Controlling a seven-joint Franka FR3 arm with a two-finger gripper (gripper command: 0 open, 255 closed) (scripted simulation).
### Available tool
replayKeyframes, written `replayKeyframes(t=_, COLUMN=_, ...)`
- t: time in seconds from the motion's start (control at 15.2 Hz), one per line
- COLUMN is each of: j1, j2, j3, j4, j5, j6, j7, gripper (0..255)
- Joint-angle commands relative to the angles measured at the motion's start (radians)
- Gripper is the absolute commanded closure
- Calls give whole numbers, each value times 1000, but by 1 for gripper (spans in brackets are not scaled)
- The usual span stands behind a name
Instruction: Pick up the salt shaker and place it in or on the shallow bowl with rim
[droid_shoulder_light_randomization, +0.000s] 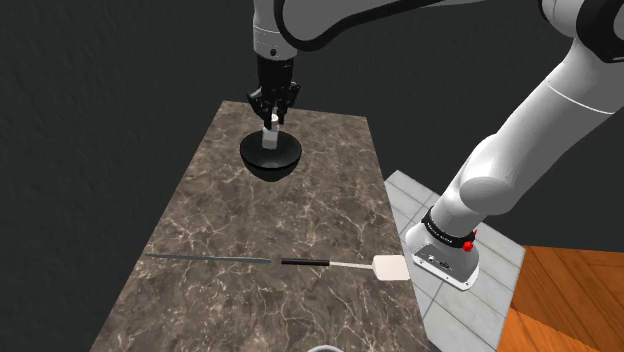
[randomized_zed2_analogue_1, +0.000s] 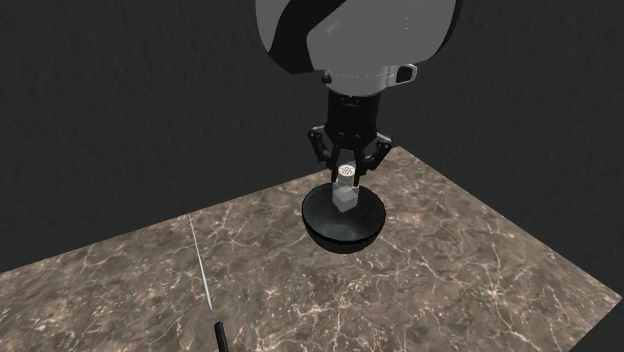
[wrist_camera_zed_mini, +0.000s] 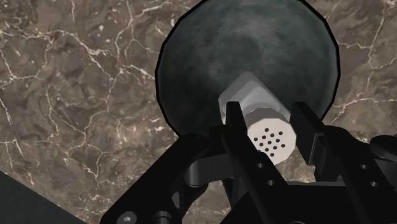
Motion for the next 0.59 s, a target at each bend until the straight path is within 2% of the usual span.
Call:
replayKeyframes(t=0.0, j1=0, j2=0, j3=0, j4=0, j5=0, j6=0, j7=0, gripper=0)
replayKeyframes(t=0.33, j1=0, j2=0, j3=0, j4=0, j5=0, j6=0, j7=0, gripper=0)
replayKeyframes(t=0.53, j1=-2, j2=-20, j3=-4, j4=81, j5=6, j6=-100, j7=-5, gripper=0)
